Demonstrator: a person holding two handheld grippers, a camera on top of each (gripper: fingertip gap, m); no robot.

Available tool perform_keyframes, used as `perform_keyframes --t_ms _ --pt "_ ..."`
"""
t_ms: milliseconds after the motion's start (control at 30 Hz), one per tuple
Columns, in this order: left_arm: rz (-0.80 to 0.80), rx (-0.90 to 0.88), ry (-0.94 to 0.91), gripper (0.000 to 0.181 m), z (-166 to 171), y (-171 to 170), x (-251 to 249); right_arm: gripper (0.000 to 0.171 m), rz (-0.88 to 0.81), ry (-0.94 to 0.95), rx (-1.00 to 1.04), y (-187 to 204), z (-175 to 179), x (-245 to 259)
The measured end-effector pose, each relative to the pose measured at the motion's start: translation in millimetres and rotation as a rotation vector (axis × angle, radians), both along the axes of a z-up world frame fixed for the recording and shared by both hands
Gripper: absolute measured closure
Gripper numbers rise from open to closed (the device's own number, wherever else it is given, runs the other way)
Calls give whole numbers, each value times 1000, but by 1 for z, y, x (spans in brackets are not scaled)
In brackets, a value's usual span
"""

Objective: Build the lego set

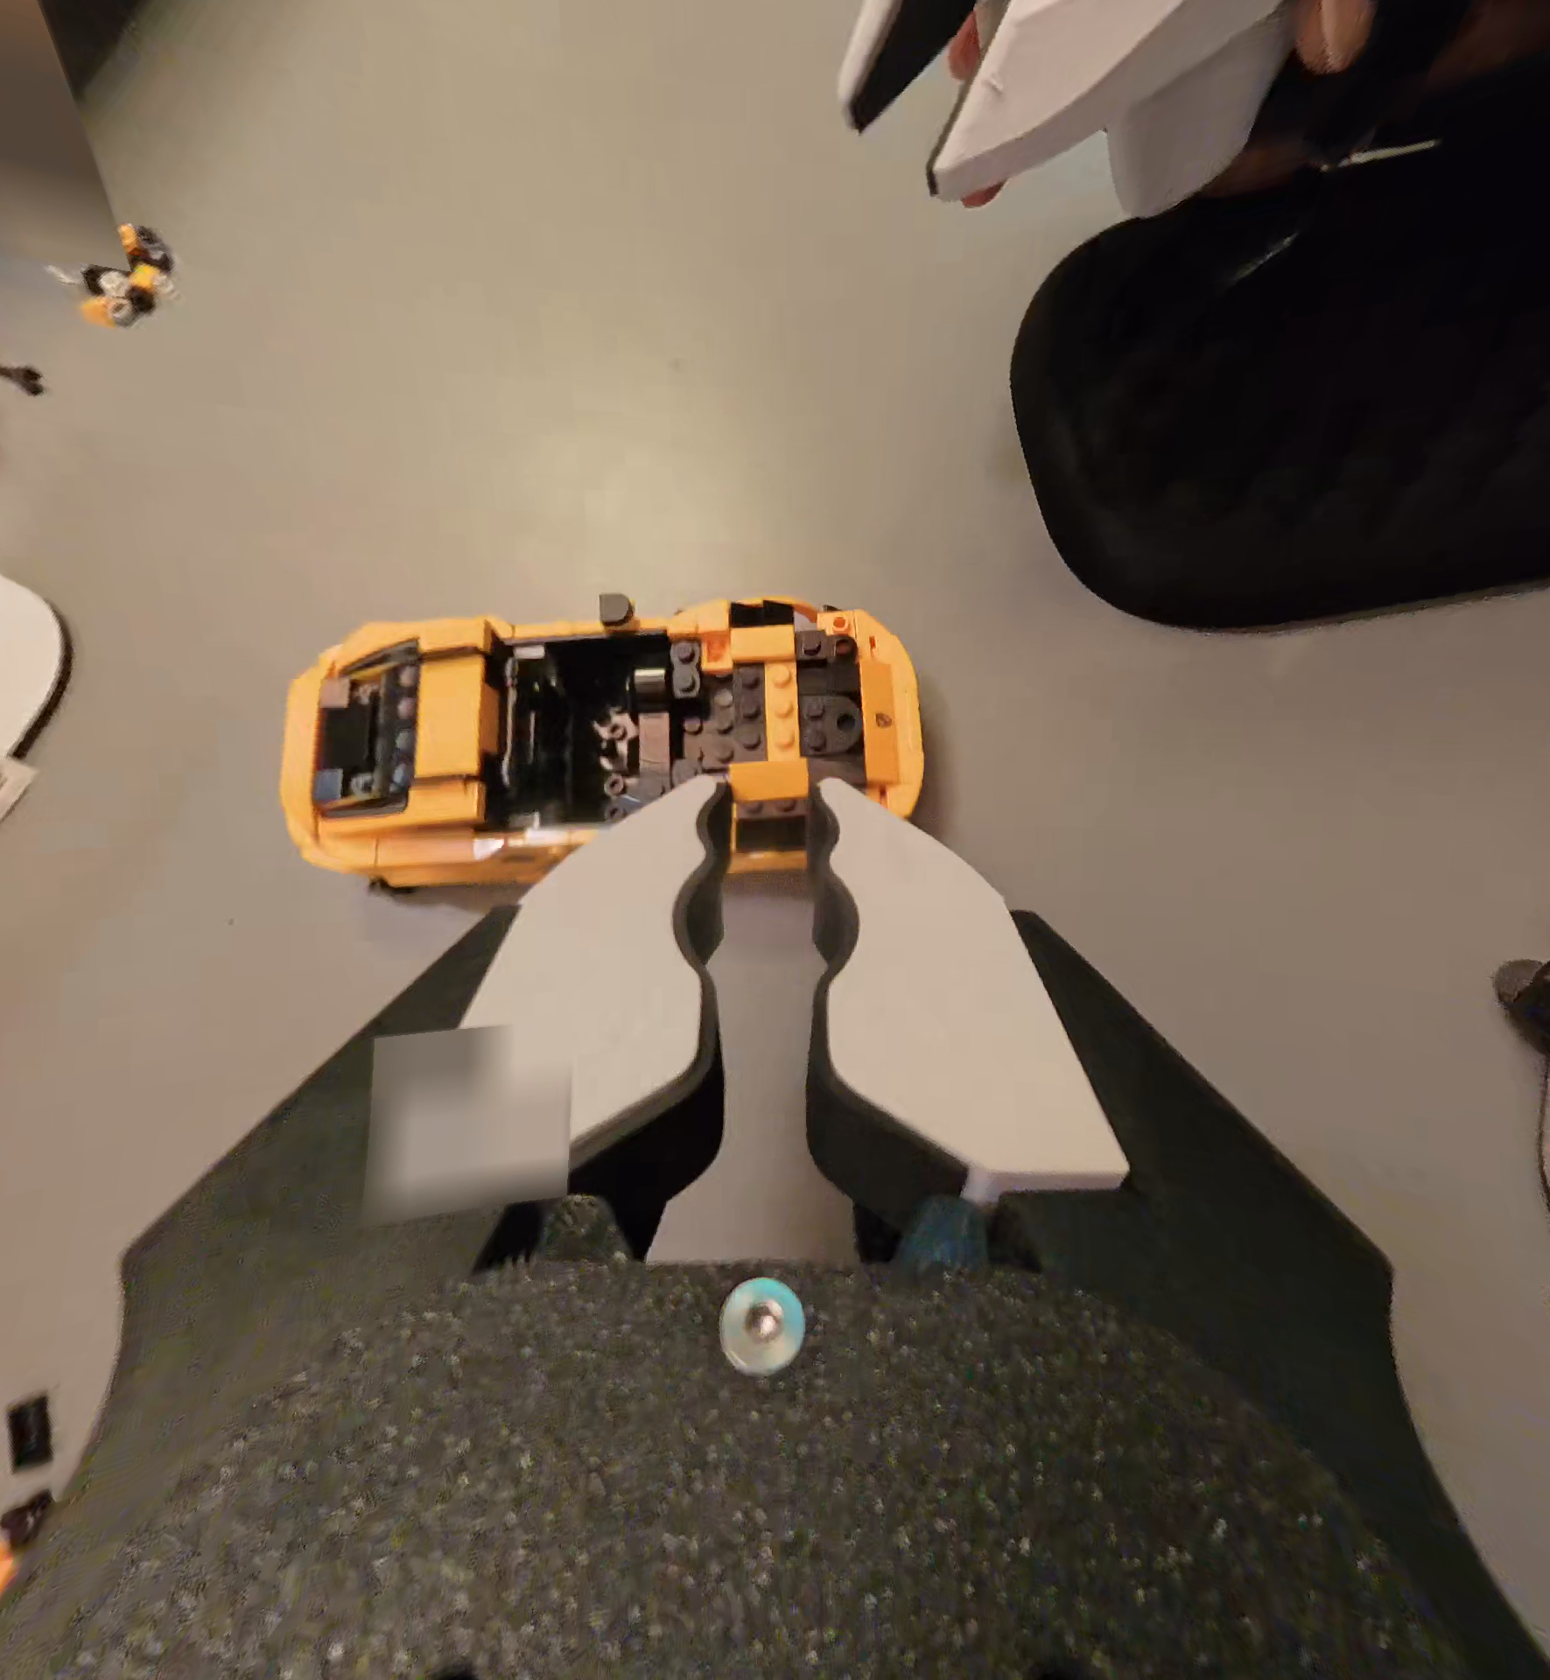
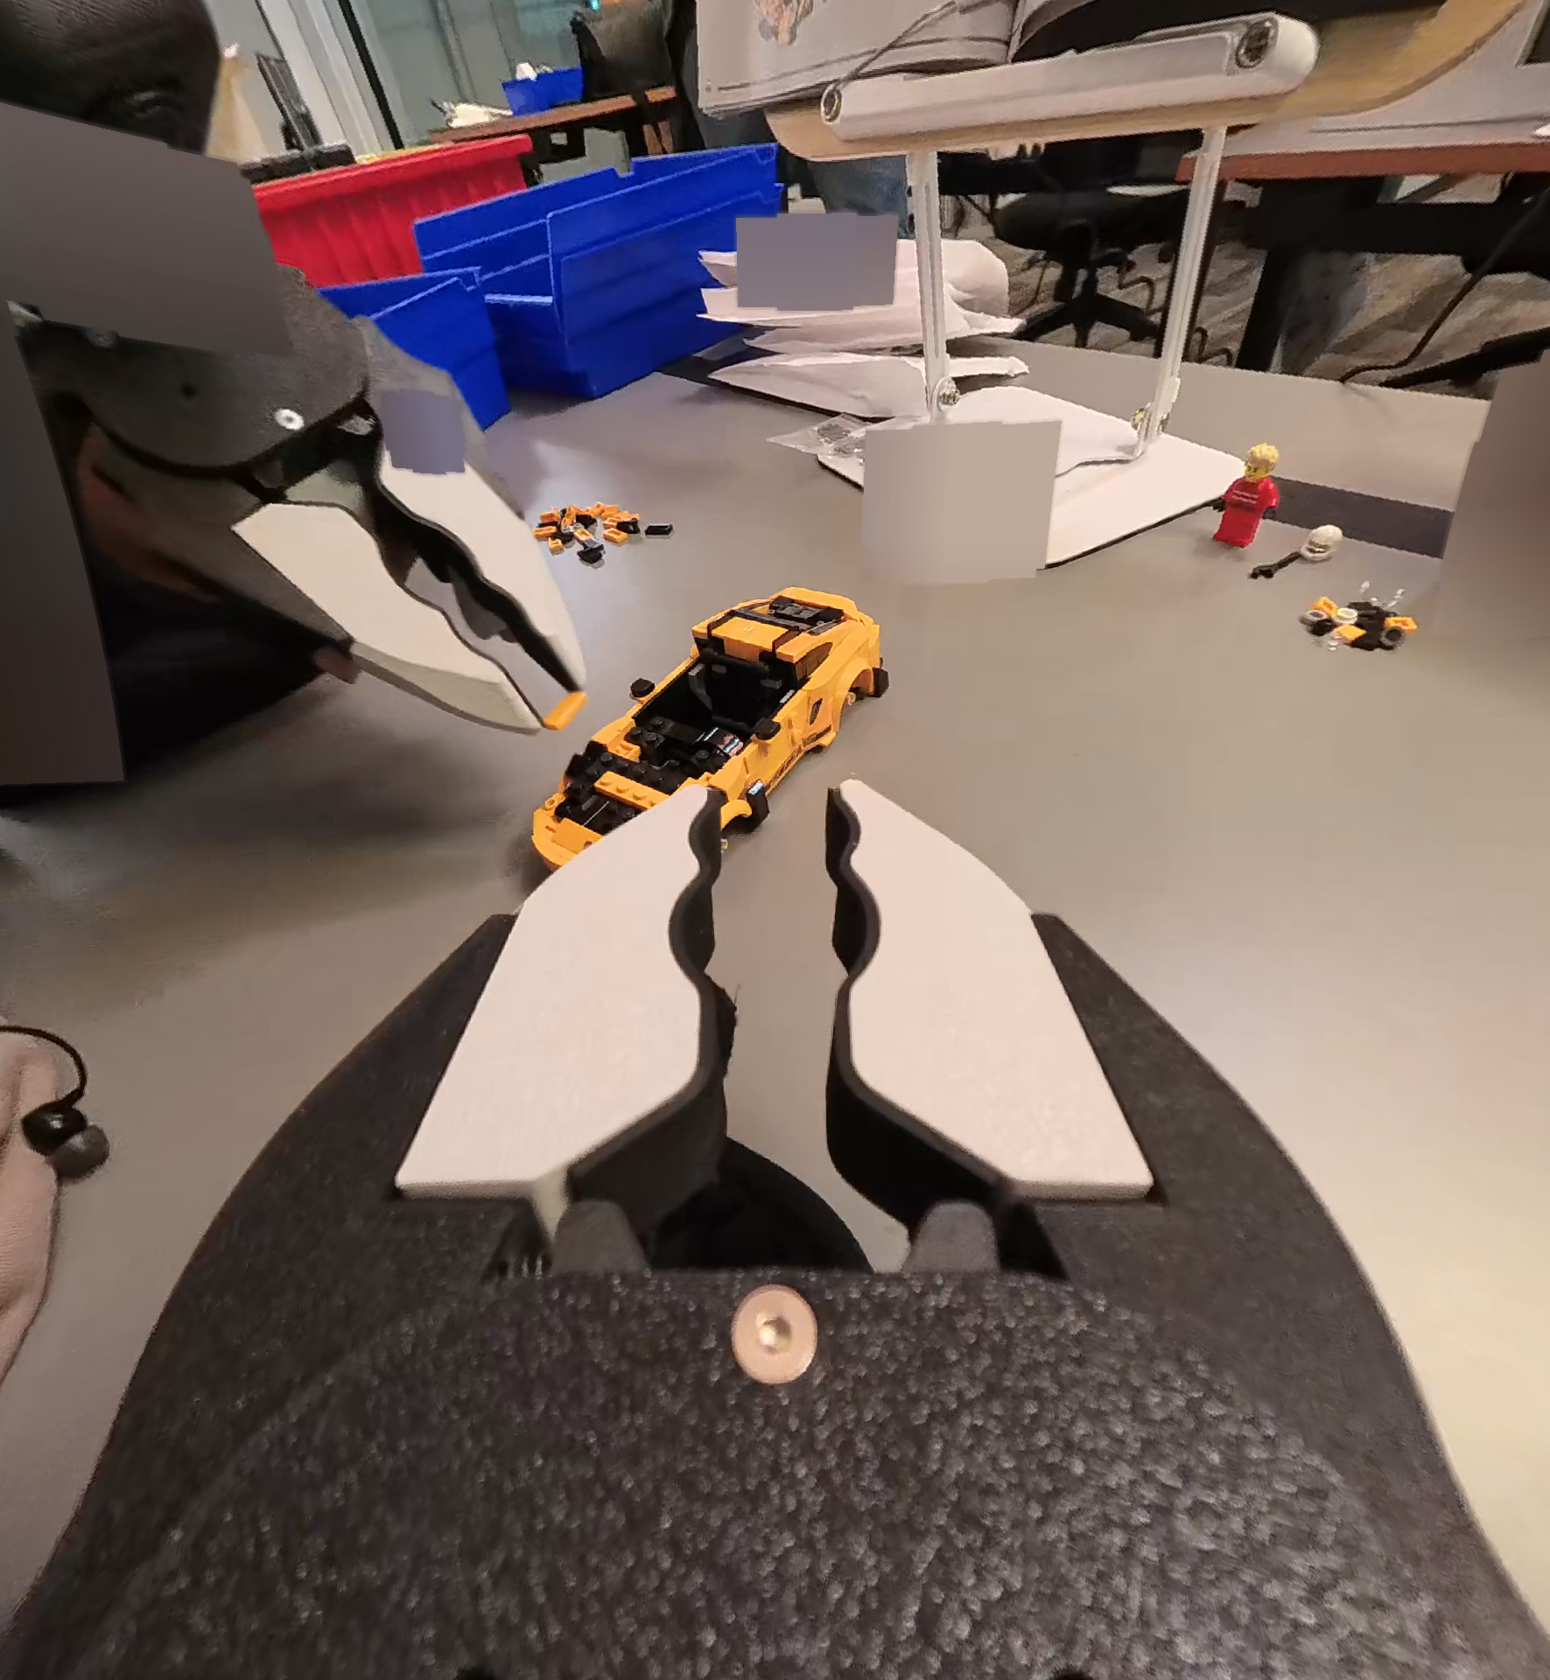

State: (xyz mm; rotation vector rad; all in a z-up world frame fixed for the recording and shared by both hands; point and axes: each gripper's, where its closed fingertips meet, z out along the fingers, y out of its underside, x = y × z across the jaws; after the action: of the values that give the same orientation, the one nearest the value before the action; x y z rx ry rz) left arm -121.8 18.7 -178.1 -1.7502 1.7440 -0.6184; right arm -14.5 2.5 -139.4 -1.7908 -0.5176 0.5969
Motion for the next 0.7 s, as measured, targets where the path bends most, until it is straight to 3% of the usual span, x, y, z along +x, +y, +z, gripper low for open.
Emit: perform_keyframes --t_ms 233,700 --pt "-59 -44 113 166 -21 3 2 152 9 61 -33 2 0 3" --pt "-71 -49 127 161 -24 0 1 154 14 54 -41 2 -2 2"
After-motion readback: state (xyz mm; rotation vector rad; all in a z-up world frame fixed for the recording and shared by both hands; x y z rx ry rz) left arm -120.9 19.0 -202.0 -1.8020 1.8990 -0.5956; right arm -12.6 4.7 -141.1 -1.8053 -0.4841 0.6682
